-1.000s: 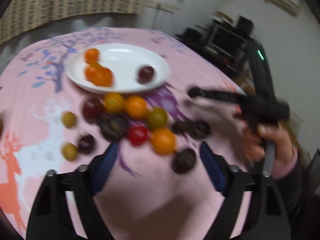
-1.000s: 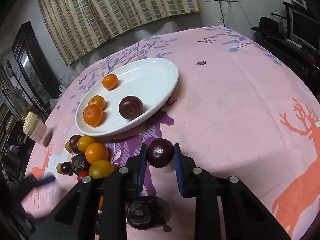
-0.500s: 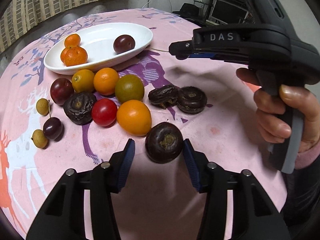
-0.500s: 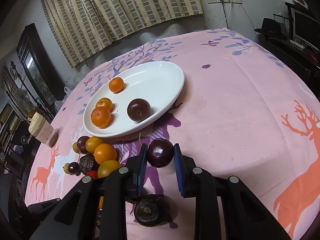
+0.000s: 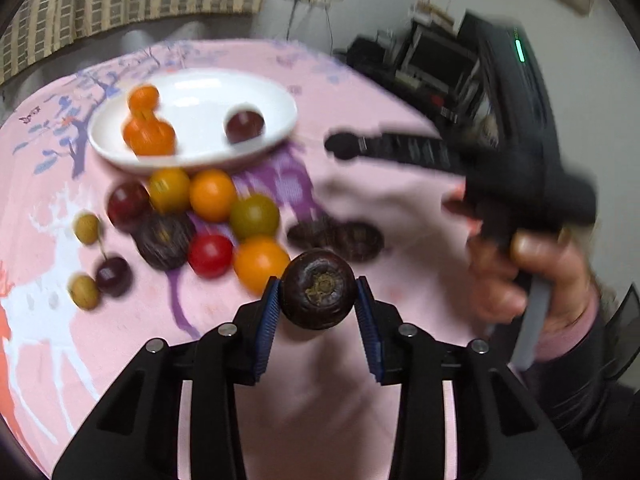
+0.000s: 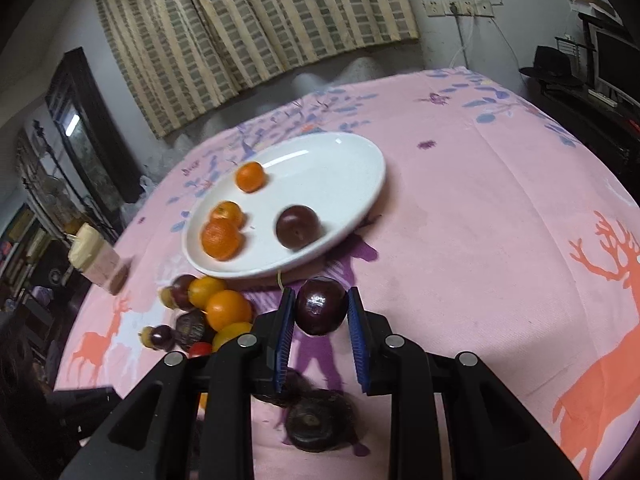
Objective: Organize fruits
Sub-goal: 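Carry the passion fruit and plum onto the plate and open both tools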
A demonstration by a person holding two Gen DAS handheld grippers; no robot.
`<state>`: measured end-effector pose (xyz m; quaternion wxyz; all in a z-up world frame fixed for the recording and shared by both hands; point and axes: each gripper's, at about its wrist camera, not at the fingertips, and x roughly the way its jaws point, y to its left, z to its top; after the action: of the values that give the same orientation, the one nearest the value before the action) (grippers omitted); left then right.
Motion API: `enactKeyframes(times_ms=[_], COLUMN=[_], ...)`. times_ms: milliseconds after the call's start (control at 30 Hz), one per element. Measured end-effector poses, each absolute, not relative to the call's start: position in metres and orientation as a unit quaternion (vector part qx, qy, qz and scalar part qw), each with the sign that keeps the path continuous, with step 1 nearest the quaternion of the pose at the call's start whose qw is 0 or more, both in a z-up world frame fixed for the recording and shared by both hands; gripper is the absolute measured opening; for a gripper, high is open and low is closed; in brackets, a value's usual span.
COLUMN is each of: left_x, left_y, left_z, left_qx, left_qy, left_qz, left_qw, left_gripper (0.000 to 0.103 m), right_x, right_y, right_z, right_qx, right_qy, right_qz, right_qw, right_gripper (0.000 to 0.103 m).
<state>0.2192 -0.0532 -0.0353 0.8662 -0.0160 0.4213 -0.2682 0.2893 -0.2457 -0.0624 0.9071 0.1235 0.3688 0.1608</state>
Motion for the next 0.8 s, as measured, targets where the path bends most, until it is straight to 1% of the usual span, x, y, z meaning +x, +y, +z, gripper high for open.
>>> enactKeyframes(times_ms=[167,267,367,433,467,500,567,667,700,800], left_x=[0.270,0.310,0.348,0.369,0.376,0.377,0.371,0.355,0.347,0.325], left_y=[-0.030,-0.028,-0.026,-0.024,-0.023,-0.022,-0.014,0.004,0.013,0.041], left_z=[-0.003,0.010,0.013,0.007,0.004,0.004,0.009,0.025,0.029,0.032], left_qx=[-0.032,-0.016,-0.031,-0.041,-0.043,-0.043,-0.045,-0.036,-0.034,-0.029], left_qy=[0.386,0.362,0.366,0.374,0.379,0.381,0.368,0.346,0.336,0.318], left_qz=[-0.223,-0.187,-0.171,-0.156,-0.140,-0.130,-0.116,-0.093,-0.082,-0.036], left_qw=[0.894,0.913,0.914,0.913,0.914,0.915,0.922,0.933,0.938,0.947], left_gripper=[0.037,0.037,0.037,0.037,0.047,0.068,0.085,0.096,0.098,0.098], right_x=[0.299,0.326,0.355,0.370,0.375,0.378,0.373,0.357,0.351,0.329], right_y=[-0.237,-0.232,-0.224,-0.219,-0.218,-0.218,-0.219,-0.219,-0.218,-0.209], right_z=[-0.043,-0.035,-0.033,-0.036,-0.038,-0.040,-0.040,-0.033,-0.031,-0.028], right_qx=[0.127,0.135,0.117,0.107,0.105,0.106,0.106,0.098,0.097,0.094], right_qy=[0.322,0.311,0.309,0.312,0.317,0.324,0.330,0.327,0.327,0.332], right_qz=[0.172,0.162,0.148,0.143,0.141,0.139,0.144,0.150,0.153,0.178], right_qw=[0.922,0.927,0.932,0.933,0.932,0.930,0.927,0.928,0.927,0.922], right_gripper=[0.027,0.027,0.027,0.028,0.036,0.052,0.053,0.056,0.057,0.058])
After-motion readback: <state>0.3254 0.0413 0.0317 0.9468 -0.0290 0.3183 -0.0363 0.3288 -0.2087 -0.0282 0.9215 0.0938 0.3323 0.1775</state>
